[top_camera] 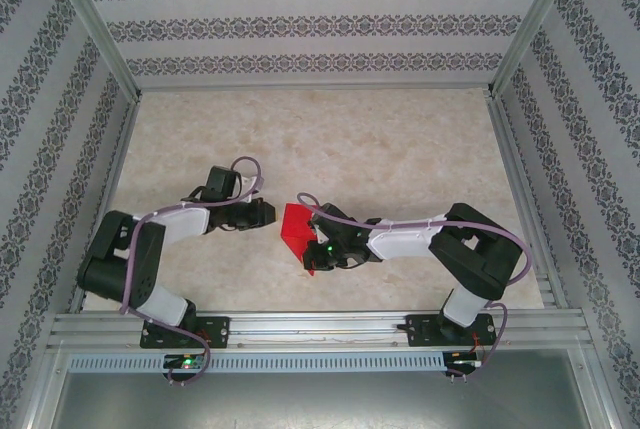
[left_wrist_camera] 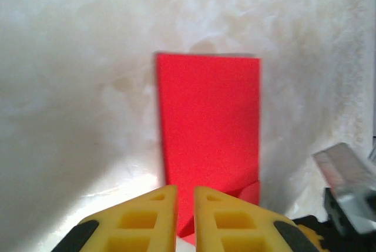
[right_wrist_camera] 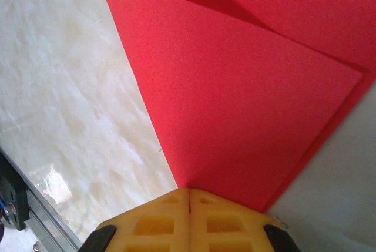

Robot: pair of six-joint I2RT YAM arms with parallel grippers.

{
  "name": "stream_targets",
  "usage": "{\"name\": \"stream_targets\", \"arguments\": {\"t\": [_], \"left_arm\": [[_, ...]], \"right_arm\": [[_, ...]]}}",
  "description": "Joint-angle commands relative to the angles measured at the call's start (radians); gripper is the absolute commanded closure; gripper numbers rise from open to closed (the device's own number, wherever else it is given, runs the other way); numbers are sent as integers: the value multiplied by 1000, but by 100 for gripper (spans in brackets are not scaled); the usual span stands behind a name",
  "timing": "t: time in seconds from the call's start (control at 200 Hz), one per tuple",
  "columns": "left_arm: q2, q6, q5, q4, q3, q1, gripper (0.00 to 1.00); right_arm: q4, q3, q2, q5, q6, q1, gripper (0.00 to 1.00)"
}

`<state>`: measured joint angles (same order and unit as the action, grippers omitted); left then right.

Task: Fold a paper plane with a square sheet of paper (fold left side to right side)
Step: Third fold the triangle at the center of the table.

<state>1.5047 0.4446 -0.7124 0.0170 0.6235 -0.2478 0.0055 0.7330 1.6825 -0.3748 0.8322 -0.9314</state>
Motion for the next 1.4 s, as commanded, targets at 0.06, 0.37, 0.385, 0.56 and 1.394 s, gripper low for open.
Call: {"name": "stream_targets", "arguments": {"t": [0.06, 0.37, 0.385, 0.56, 1.394], "left_arm": [[-100, 3, -43, -17, -58, -67, 86], [-49, 82, -53, 84, -51, -239, 86], [-41, 84, -53, 89, -46, -246, 86], [50, 90, -39, 121, 3, -292, 86], [200, 34, 163, -84, 70, -318, 96]], "right_arm": [[-216, -77, 3, 102, -83, 51, 100], [-220, -90, -32, 86, -120, 88, 100], [-220, -89, -31, 85, -120, 88, 100], [-217, -89, -30, 86, -116, 88, 100], [-152, 3, -75, -7, -77, 86, 100]]}}
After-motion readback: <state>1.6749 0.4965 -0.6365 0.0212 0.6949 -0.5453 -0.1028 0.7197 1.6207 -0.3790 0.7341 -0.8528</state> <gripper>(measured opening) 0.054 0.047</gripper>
